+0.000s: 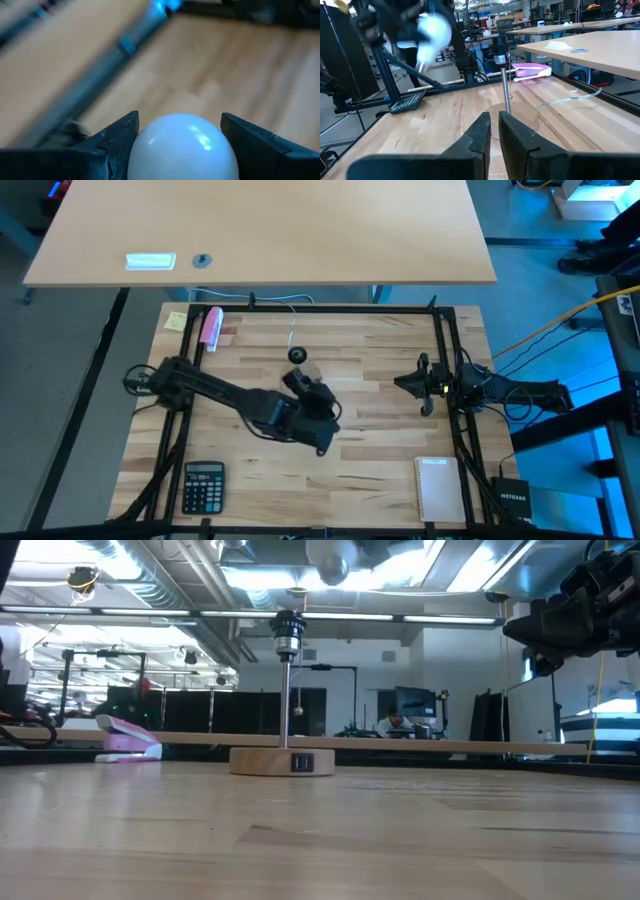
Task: Screw lightbulb
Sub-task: Insert the white lightbulb into the brown lamp
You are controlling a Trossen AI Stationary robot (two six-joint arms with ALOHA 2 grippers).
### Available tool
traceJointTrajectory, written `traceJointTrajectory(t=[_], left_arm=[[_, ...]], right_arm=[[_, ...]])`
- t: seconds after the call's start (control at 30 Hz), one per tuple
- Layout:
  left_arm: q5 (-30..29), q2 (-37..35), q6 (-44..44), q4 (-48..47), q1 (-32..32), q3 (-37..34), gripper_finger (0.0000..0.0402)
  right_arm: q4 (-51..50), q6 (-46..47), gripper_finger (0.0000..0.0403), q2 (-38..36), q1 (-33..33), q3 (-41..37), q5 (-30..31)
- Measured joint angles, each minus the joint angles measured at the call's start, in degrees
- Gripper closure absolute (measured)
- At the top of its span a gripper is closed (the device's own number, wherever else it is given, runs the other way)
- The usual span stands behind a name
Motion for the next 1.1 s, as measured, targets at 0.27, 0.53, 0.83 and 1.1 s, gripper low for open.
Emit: traceJointTrajectory(t=[0.27, 0.53, 0.83, 1.1], left_arm=[[-13.54, -4.36, 2.39, -2.66, -1.11, -0.02, 0.0153], [-12.03, -4.71, 5.36, 1.67, -1.93, -0.11, 0.0152], [-6.57, -4.3, 7.96, 3.19, -4.48, -0.11, 0.015], [-5.38, -4.29, 16.04, 11.33, -4.46, -0.11, 0.0149]], right_arm=[[0.06, -0.83, 0.0361, -0.01, 0.0, 0.01, -0.12], [0.13, -0.87, 0.0361, -0.01, 0.0, 0.0, -0.28], [0.42, -0.91, 0.0361, -0.01, 0.0, 0.01, -0.04], [1.94, 10.59, 0.0361, 0.01, 0.0, 0.71, -4.39]])
